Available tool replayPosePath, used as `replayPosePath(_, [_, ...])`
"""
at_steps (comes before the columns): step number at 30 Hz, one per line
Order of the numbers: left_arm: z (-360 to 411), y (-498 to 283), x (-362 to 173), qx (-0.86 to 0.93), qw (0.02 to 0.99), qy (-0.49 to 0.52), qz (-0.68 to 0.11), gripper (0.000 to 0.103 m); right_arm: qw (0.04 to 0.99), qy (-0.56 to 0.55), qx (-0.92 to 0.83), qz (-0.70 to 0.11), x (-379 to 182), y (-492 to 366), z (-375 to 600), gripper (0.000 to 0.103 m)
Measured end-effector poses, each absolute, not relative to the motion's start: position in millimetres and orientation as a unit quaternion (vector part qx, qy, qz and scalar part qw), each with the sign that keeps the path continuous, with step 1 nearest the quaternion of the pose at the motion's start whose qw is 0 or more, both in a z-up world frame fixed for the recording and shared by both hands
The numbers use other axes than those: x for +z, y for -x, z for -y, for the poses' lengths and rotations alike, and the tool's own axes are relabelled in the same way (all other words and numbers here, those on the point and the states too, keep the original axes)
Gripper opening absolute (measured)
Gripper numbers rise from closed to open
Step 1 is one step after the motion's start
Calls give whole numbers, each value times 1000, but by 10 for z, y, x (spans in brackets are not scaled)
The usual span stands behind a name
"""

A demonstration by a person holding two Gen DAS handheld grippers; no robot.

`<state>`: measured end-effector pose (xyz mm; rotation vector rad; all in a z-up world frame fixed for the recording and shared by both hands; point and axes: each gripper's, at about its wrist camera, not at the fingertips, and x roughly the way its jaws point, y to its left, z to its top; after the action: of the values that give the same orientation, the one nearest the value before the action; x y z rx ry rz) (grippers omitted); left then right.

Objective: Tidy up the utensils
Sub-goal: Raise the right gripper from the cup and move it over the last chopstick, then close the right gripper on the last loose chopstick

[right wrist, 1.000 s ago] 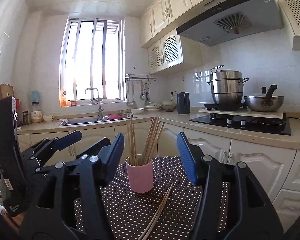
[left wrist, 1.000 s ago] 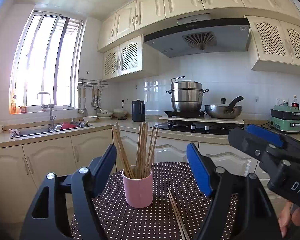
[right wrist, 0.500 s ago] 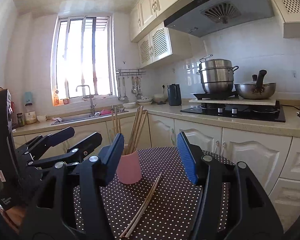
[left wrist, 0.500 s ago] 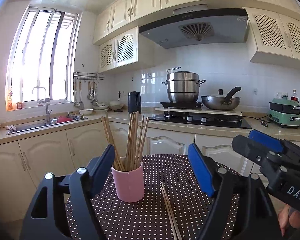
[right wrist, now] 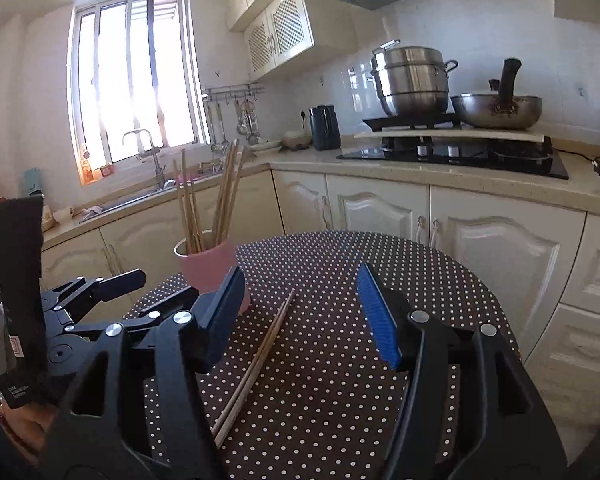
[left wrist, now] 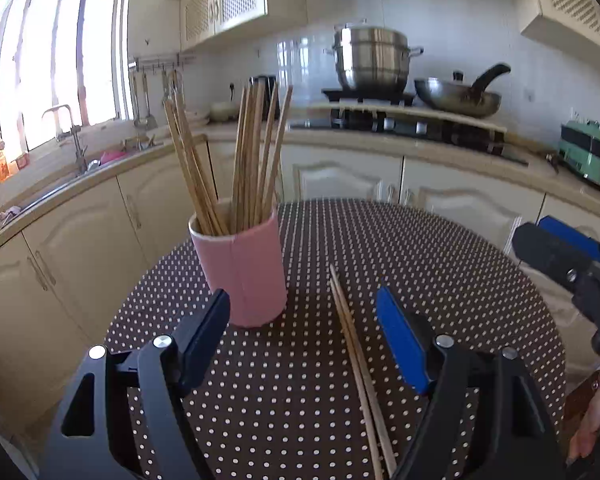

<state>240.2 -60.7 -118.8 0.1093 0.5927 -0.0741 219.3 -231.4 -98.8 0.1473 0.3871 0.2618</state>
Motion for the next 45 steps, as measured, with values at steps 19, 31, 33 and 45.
replayPosePath(19, [796,-3016,-1935,-33,899,-98,-426,75,944,-78,124,-295,-1439,-2619,2328,63])
replayPosePath(31, [633,-3287,-1958,-52,887,-37,-457,56,933,-71,132,-327,-1471,-2766,2285,63])
replayPosePath(33, [597,-3295,-1942,-52,889,-38,-454,36,928,-70,135,-340,-1482,-2806,2256,63])
replayPosePath(45, [361,-3059,-1964,-66,886,-1,-458,6,889,-49,158,-427,-1577,-3176,1836,63])
